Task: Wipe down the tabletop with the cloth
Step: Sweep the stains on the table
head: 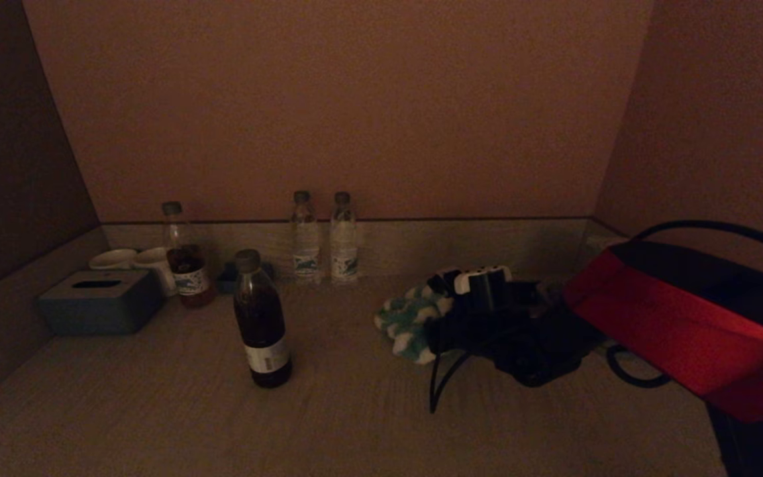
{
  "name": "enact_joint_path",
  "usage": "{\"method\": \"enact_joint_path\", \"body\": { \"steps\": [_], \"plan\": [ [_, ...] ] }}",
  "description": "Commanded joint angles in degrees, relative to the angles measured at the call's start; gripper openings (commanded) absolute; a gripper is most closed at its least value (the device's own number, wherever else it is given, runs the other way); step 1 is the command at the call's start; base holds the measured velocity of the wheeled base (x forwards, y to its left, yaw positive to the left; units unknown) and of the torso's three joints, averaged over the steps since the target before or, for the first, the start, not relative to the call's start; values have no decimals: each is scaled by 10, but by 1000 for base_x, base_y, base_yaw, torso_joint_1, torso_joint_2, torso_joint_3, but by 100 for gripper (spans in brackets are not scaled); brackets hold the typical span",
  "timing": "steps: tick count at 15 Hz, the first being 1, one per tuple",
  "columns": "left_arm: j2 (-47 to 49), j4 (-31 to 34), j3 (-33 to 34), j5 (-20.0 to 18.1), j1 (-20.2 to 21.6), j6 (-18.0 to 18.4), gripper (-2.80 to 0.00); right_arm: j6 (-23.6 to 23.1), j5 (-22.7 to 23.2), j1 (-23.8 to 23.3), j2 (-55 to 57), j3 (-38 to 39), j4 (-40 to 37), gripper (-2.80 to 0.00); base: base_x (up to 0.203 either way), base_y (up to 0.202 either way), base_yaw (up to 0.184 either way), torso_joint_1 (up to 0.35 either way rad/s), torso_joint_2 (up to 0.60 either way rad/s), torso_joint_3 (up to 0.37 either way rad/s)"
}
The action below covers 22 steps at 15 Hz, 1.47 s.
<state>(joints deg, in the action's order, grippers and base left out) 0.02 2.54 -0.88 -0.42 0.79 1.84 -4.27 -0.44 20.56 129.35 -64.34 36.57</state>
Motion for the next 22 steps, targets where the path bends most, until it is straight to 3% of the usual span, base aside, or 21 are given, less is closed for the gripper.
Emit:
{"method": "enact_joint_path", "body": {
  "steps": [1, 12, 14, 17, 22],
  "plan": [
    [1, 0, 0, 0, 1, 0, -280, 0, -4, -15, 47, -46, 1, -280, 0, 0, 0, 0, 0, 0],
    [1, 0, 1, 0, 1, 0, -280, 0, -6, -10, 144, -256, -100, -280, 0, 0, 0, 0, 0, 0],
    [0, 0, 1, 0, 1, 0, -280, 1, -6, -9, 146, -258, -104, -280, 0, 0, 0, 0, 0, 0],
    [1, 0, 0, 0, 1, 0, -280, 1, -6, 16, 167, -326, -135, -280, 0, 0, 0, 0, 0, 0],
    [1, 0, 0, 0, 1, 0, -280, 2, -7, 49, 167, -338, -146, -280, 0, 0, 0, 0, 0, 0]
  ]
}}
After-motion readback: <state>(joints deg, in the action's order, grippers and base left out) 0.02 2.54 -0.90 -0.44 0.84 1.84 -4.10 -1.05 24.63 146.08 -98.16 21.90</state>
